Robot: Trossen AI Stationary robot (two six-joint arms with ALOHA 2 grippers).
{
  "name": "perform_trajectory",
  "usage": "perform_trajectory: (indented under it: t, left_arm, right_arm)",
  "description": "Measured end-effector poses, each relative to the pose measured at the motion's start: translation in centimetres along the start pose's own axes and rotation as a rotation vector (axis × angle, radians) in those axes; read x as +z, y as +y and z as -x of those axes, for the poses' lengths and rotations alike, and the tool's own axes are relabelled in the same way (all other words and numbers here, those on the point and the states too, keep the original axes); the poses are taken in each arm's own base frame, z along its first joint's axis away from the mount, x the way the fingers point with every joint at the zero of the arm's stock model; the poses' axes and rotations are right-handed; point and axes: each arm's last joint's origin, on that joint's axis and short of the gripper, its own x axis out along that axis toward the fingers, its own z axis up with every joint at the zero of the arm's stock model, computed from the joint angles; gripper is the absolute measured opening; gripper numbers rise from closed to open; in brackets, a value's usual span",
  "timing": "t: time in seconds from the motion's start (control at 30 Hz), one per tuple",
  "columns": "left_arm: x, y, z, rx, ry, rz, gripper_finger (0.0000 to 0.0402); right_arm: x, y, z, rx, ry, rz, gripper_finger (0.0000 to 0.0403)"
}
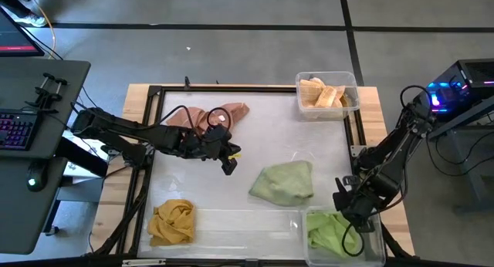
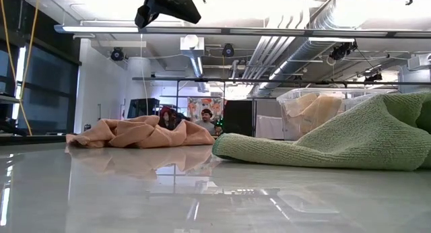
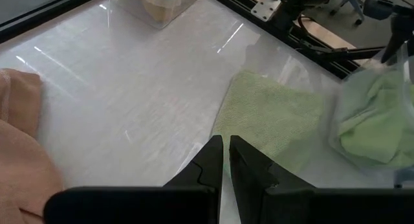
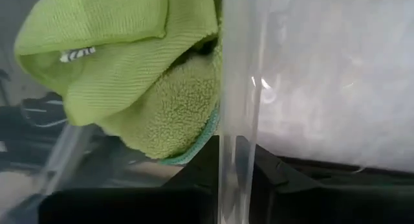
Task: Sort towels by color in basket
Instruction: Adjust the bottom transparent bin, then put the green towel into the bottom transparent bin
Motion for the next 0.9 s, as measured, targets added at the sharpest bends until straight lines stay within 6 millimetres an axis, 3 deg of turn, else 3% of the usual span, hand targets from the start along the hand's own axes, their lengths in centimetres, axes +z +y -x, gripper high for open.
perform_trajectory:
  t: [0.17, 0.37, 0.57, 0.77, 0.9]
  left_arm:
    - [0.0, 0.0, 0.0, 0.0, 0.0, 0.0, 0.0016]
    - [0.0, 0.0, 0.0, 0.0, 0.0, 0.0, 0.0016]
    - [0.1, -0.1, 0.0, -0.005, -0.007, 0.004, 0.0016]
    - [0.1, -0.1, 0.0, -0.006, -0.007, 0.004, 0.0016]
    - [0.0, -0.2, 0.0, -0.038, 0.017, 0.013, 0.0016]
  right_arm:
    - [0.2, 0.5, 0.1, 0.074, 0.0, -0.005, 0.0045]
    - [-0.1, -0.2, 1.5, 0.117, -0.037, -0.095, 0.0119]
    - [-0.8, -1.9, 4.2, 0.243, -0.115, -0.334, 0.017]
    - [0.5, -4.1, 6.6, 0.276, -0.431, -0.522, 0.0172]
    - [2.4, -5.6, 7.2, 0.139, -0.67, -0.471, 0.0175]
